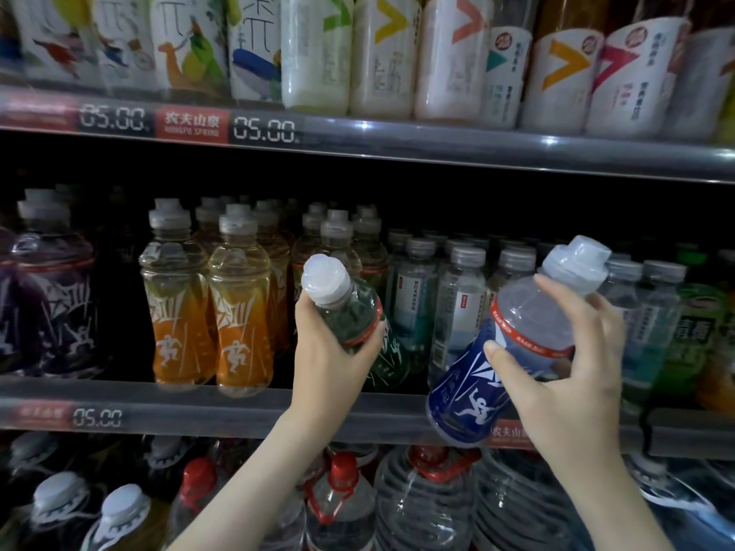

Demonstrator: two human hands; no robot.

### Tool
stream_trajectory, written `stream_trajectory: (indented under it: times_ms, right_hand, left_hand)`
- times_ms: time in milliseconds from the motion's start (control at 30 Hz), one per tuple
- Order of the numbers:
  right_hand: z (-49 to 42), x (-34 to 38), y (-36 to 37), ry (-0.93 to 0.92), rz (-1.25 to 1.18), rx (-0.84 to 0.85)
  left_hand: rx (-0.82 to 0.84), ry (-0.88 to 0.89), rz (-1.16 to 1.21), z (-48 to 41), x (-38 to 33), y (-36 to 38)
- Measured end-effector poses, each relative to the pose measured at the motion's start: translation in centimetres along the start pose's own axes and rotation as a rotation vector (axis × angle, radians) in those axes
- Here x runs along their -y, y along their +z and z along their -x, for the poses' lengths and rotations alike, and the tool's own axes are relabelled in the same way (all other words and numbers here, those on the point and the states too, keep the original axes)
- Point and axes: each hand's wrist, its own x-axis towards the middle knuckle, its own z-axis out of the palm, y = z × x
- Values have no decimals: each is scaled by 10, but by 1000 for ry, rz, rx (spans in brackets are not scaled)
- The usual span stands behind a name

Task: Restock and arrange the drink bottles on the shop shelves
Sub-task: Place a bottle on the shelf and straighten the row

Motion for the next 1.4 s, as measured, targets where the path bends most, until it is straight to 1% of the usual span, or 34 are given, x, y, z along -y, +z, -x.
stream_trajectory:
  times_ms: [133, 300, 433, 567, 667, 733, 800, 867, 1033, 1167, 1300, 1400]
  right_hand:
    - [-1, 0, 1, -9, -14, -15]
    - [-3, -1, 10, -37, -8, -20]
    - [-3, 2, 15, -68, -24, -23]
    - [-7, 2, 21, -80, -35, -18]
    - [-10, 2, 30, -102, -27, -21]
    - [-12, 4, 40, -110, -9, -11]
    - [-16, 6, 51, -122, 12, 4]
    - [-21, 8, 63, -147, 48, 21]
    - [-31, 8, 86, -168, 49, 68]
    - [-27, 1, 98, -158, 70, 112]
    - [-21, -1, 102, -121, 82, 100]
    - [-23, 0, 104, -116, 89, 118]
  left_hand:
    - [-47, -23, -24, -4, 2, -8]
    - [19, -28, -57, -11, 1, -12]
    - [7, -31, -139, -13, 0, -13]
    - [-13, 34, -290, -19, -5, -19]
    - [49, 95, -375, -28, -7, -17]
    - [71, 156, -508, -34, -5, -12]
    - [32, 212, -688, -39, 1, -5]
    - [-35, 224, -776, -43, 5, 2]
    - [-54, 228, -856, -46, 15, 6]
    - [-33, 231, -810, -50, 23, 4]
    - [2, 249, -766, -44, 25, 1]
    - [8, 271, -780, -42, 28, -2]
